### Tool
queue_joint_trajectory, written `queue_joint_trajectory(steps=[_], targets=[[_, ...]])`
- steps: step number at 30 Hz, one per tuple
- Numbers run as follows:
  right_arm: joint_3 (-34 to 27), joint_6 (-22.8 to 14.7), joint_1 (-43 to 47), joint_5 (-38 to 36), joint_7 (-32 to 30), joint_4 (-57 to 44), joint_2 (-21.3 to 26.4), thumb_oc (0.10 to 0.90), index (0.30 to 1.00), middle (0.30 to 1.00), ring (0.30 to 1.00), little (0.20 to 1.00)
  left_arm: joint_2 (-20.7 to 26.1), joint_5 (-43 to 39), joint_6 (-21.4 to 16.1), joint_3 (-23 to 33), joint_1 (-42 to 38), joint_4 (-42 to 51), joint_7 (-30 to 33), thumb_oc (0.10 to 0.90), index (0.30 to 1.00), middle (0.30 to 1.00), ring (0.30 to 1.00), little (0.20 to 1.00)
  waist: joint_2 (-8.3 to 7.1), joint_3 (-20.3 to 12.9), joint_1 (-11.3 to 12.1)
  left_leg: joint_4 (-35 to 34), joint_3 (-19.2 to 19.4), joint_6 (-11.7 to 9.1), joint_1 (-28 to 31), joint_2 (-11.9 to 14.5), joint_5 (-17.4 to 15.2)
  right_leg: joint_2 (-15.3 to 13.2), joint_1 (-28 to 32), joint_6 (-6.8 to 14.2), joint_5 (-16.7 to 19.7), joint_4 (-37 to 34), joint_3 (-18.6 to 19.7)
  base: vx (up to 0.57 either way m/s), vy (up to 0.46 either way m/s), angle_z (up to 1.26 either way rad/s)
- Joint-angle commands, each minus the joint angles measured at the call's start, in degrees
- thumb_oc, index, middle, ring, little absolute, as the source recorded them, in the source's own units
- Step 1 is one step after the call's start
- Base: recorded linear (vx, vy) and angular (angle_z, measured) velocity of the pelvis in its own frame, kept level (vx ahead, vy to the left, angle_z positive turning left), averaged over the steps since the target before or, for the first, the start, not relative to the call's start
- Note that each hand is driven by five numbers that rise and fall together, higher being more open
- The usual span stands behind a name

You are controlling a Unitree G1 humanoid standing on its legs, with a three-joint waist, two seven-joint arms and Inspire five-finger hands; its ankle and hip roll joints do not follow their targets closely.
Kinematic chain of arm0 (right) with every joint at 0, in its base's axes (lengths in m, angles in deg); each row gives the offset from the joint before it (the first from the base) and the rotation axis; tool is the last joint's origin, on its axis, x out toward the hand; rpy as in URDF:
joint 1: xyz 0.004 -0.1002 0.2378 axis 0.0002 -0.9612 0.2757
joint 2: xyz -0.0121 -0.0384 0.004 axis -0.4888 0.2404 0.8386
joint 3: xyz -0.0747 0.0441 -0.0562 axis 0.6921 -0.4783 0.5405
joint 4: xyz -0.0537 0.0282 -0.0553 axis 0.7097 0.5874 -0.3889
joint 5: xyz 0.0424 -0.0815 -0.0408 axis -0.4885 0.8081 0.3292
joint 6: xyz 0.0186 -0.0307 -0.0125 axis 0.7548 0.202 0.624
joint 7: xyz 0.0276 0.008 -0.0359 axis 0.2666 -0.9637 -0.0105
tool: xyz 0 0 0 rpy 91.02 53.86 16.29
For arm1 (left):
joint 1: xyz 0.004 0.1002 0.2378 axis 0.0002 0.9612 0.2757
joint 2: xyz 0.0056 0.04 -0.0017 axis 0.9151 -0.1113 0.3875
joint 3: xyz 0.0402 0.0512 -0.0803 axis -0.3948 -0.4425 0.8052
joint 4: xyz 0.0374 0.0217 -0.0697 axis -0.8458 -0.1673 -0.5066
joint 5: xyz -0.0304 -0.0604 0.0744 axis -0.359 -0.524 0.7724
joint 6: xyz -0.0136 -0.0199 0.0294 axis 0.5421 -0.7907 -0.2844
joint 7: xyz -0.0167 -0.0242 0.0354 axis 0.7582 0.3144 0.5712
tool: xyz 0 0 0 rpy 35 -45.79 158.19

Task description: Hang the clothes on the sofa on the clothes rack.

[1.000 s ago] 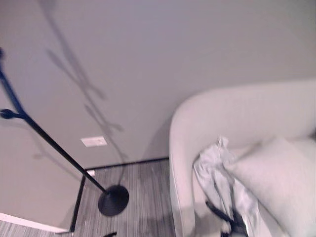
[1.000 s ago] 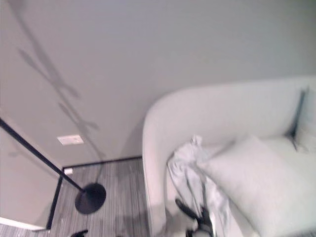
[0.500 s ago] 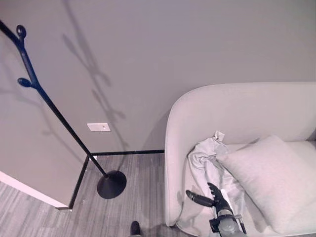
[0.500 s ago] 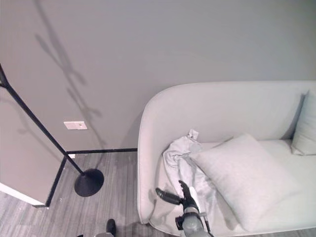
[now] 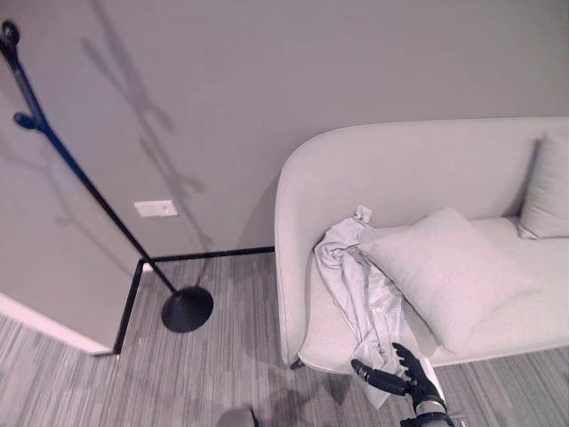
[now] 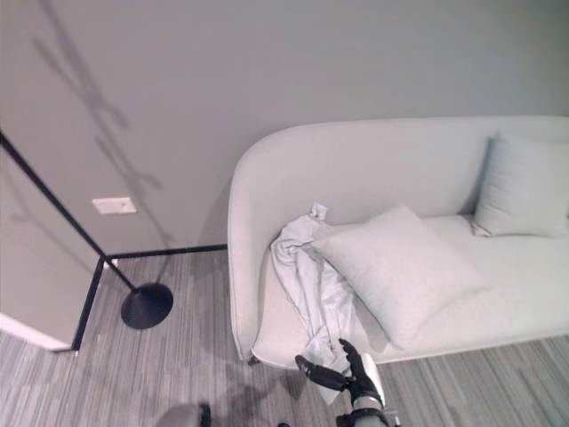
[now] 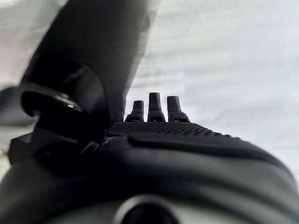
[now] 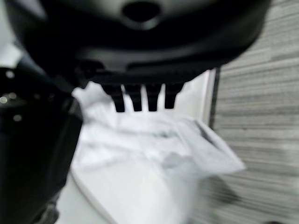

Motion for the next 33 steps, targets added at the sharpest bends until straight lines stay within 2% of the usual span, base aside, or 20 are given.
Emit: queue_joint_trajectory(steps=[1,4,5,6,9,11,12,13,14,15,16,17,18,19,20,21,23,28,33], targets=[[-0.7,-3.4,5.4,-1.9,-0.2,-2.8,-0.8,0.8,0.9,0.9,0.9,0.9,-2.1,2.6,-2.7,-0.5,-4.9,3.2,-0.1,0.8,0.9,0.9,0.9,0.9,-2.5,-1.9,1.8,-3.1,-0.2,0.4,-1.7,-1.5,3.0,2.4,-0.5,-0.1,-1.5,0.8,0.8,0.06,0.111,0.29],[-1.1,-3.1,6.2,-1.8,-1.0,-0.6,-0.9,0.8,0.9,0.9,0.9,0.9,-1.5,1.5,-3.2,-0.7,-5.6,5.1,-0.2,0.8,0.9,0.9,0.9,0.9,-1.79,-2.1,1.8,-5.6,0.1,0.6,-0.8,-1.9,3.7,2.0,-1.0,0.4,-1.6,1.4,0.5,0.0,0.083,0.18],[-1.5,-2.9,6.9,-1.3,-1.7,0.3,-1.0,0.8,0.9,0.9,0.9,0.9,-1.6,1.3,-3.3,-0.9,-5.8,5.8,-0.2,0.8,0.9,0.9,0.9,0.9,-1.28,-1.9,1.9,-6.5,0.4,0.8,-0.3,-2.0,3.8,1.7,-1.7,0.6,-1.7,2.9,0.4,-0.06,0.104,0.04],[-2.7,-2.3,9.6,-0.1,-3.7,1.7,-1.4,0.8,0.9,0.9,0.9,0.9,-1.5,1.7,-3.2,-1.9,-6.5,6.0,-0.4,0.8,0.9,0.9,0.9,0.9,-0.32,-1.0,2.1,-7.3,1.9,1.3,0.1,-1.8,4.1,1.6,-5.2,1.5,-2.0,9.2,-0.1,-0.08,0.104,-0.08],[-3.4,-1.9,11.0,-0.3,-4.9,1.9,-2.0,0.8,0.9,0.9,0.9,0.9,-1.4,1.5,-2.9,-1.6,-6.6,5.7,-0.4,0.8,0.9,0.9,0.9,0.9,0.16,-0.6,2.6,-7.7,2.8,1.4,0.1,-1.3,4.1,-0.2,-6.8,2.5,-1.6,11.1,-1.9,-0.04,0.001,-0.41],[-4.0,-1.6,11.4,-0.5,-5.8,2.8,-2.1,0.8,0.9,0.9,0.9,0.9,-1.3,0.7,-2.9,-0.6,-6.6,5.5,-0.1,0.8,0.9,0.9,0.9,0.9,0.52,-0.5,3.0,-7.6,3.2,1.3,-0.1,-0.4,4.2,-3.1,-7.0,2.7,-0.7,10.8,-3.1,-0.03,-0.149,-0.34],[-5.0,-1.1,11.4,-1.0,-6.2,3.5,-2.1,0.8,0.9,0.9,0.9,0.9,-1.3,0.4,-2.9,-0.2,-6.6,5.2,-0.2,0.8,0.9,0.9,0.9,0.9,0.79,-0.5,3.0,-7.6,3.0,0.8,-0.4,0.5,4.1,-6.6,-6.8,3.4,1.4,9.3,-2.3,-0.03,-0.233,-0.08],[-5.4,-0.9,11.2,-0.6,-6.2,3.3,-2.0,0.8,0.9,0.9,0.9,0.9,-1.2,0.5,-2.9,0.0,-6.5,5.0,-0.1,0.8,0.9,0.9,0.9,0.9,0.69,-0.7,3.1,-7.6,2.9,0.6,-0.5,0.9,3.9,-9.0,-6.6,4.0,3.4,8.4,-1.9,-0.02,-0.184,0.07],[-5.4,-0.8,11.1,-0.6,-6.2,3.2,-2.0,0.8,0.9,0.9,0.9,0.9,-1.2,0.5,-2.9,0.0,-6.5,5.0,-0.1,0.8,0.9,0.9,0.9,0.9,0.66,-0.7,3.1,-7.6,3.0,0.6,-0.4,0.8,3.9,-9.0,-6.4,4.1,3.4,8.2,-1.9,0.02,-0.372,0.12],[-6.3,-0.1,10.7,-0.4,-6.6,4.1,-2.6,0.8,0.9,0.9,0.9,0.9,-1.0,0.4,-2.7,0.6,-6.6,4.1,0.2,0.8,0.9,0.9,0.9,0.9,-0.32,-1.3,3.4,-7.6,2.3,-0.4,-0.2,2.3,3.3,-16.0,-6.0,6.1,10.7,4.0,0.0,0.04,-0.549,0.0],[-6.6,0.2,10.0,-0.7,-6.4,4.4,-3.1,0.8,0.9,0.9,0.9,0.9,-0.4,0.3,-2.8,1.1,-6.3,3.7,0.5,0.8,0.9,0.9,0.9,0.9,-1.79,-1.6,3.1,-7.6,1.9,-1.5,0.2,3.4,3.2,-18.2,-6.0,7.5,14.5,2.1,3.8,0.05,-0.795,-0.05],[-6.3,0.4,9.6,-0.8,-6.0,5.1,-3.4,0.8,0.9,0.9,0.9,0.9,0.3,0.1,-2.8,1.9,-6.0,3.3,0.6,0.8,0.9,0.9,0.9,0.9,-3.38,-2.0,3.5,-7.8,2.0,-2.6,0.5,4.6,3.6,-18.0,-5.5,8.5,14.7,1.1,5.6,0.02,-0.749,-0.13],[-5.8,0.6,8.8,-0.1,-5.6,4.7,-4.0,0.8,0.9,0.9,0.9,0.9,1.1,-0.1,-2.8,3.2,-5.4,2.9,1.2,0.8,0.9,0.9,0.9,0.9,-5.15,-2.6,4.4,-7.8,2.3,-4.2,0.6,6.4,4.2,-16.7,-4.8,9.8,11.9,0.2,4.4,0.0,-0.628,0.07],[-5.4,0.9,8.4,0.4,-5.3,4.3,-3.9,0.8,0.9,0.9,0.9,0.9,1.0,-0.4,-2.8,3.8,-5.1,2.9,1.7,0.8,0.9,0.9,0.9,0.9,-5.42,-2.6,4.6,-7.8,2.3,-5.1,0.3,7.7,4.9,-15.6,-4.4,9.8,10.5,-0.4,3.8,-0.04,-0.507,-0.03],[-5.1,0.8,8.3,0.8,-5.0,4.1,-3.5,0.8,0.9,0.9,0.9,0.9,0.9,-1.0,-3.0,4.1,-5.0,2.8,1.8,0.8,0.9,0.9,0.9,0.9,-5.25,-2.7,4.7,-7.8,2.1,-5.9,-0.4,9.4,5.8,-14.2,-4.0,9.4,9.2,-1.1,3.2,-0.14,-0.513,-0.1],[-5.1,0.5,8.3,1.0,-5.2,5.0,-2.5,0.8,0.9,0.9,0.9,0.9,-0.7,-0.4,-3.0,2.8,-5.3,2.2,2.0,0.8,0.9,0.9,0.9,0.9,-4.08,-2.4,4.6,-7.8,1.7,-7.4,-2.8,12.6,8.4,-10.3,-3.0,8.1,5.7,-2.8,0.7,-0.18,-0.45,-0.23],[-5.7,0.0,8.3,-1.2,-5.2,6.1,-1.6,0.8,0.9,0.9,0.9,0.9,-1.4,1.6,-2.9,0.6,-5.6,3.4,2.2,0.8,0.9,0.9,0.9,0.9,-2.18,-2.3,4.1,-7.8,0.7,-8.3,-5.3,14.2,10.2,-7.6,-1.7,7.4,4.0,-4.5,-1.3,-0.15,-0.26,0.32],[-4.9,-0.3,8.6,-4.1,-2.8,8.8,-1.6,0.8,0.9,0.9,0.9,0.9,-1.6,2.1,-2.8,-0.6,-5.2,3.2,1.4,0.8,0.9,0.9,0.9,0.9,-0.34,-2.9,3.6,-7.8,-0.1,-8.3,-5.5,14.1,9.7,-7.3,-1.0,7.1,3.6,-4.6,-2.0,0.01,-0.001,0.2],[-2.0,0.1,11.2,-5.9,-0.2,11.8,-2.2,0.8,0.9,0.9,0.9,0.9,-1.3,2.4,-2.6,-1.1,-4.9,3.0,0.4,0.8,0.9,0.9,0.9,0.9,0.26,-2.9,4.1,-7.8,0.0,-8.1,-4.4,12.9,8.2,-9.2,-0.7,7.7,4.2,-4.6,-2.1,0.06,0.089,0.17]])
